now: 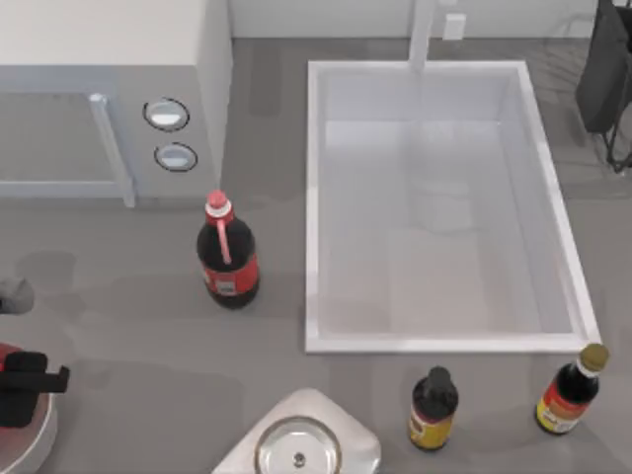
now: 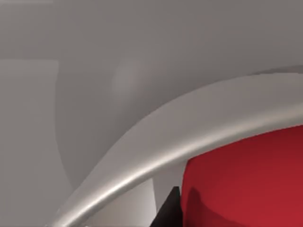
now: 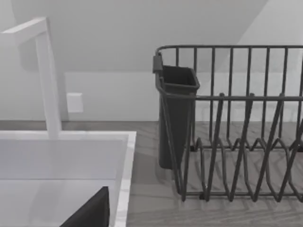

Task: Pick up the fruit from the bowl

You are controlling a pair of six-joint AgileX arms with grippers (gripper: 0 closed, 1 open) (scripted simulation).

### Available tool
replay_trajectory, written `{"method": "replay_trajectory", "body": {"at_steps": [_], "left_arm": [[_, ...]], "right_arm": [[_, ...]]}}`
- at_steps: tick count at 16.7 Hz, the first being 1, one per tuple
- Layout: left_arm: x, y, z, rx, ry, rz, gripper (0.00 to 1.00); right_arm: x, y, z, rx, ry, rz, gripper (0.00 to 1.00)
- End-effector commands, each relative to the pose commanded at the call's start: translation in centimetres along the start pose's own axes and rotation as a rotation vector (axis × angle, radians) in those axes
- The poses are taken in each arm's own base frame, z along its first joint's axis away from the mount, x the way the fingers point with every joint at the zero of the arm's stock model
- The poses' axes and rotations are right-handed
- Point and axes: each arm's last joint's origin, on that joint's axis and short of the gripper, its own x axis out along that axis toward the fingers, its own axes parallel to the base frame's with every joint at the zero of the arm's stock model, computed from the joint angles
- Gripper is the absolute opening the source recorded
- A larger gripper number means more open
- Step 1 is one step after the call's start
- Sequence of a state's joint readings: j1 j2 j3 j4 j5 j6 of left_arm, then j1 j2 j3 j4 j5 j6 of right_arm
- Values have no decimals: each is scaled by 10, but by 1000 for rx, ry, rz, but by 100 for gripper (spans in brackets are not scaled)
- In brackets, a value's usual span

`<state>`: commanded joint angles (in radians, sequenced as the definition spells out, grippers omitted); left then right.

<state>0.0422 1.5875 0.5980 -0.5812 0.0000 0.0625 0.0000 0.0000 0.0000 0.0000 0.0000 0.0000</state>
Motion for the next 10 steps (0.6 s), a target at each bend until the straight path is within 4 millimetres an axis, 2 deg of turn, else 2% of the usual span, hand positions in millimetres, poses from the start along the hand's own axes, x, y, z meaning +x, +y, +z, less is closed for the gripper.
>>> {"method": "replay_trajectory", "body": {"at_steps": [10], "left_arm": [[0,0,0,0,0,0,2]], "right_arm": [[0,0,0,0,0,0,100]]}}
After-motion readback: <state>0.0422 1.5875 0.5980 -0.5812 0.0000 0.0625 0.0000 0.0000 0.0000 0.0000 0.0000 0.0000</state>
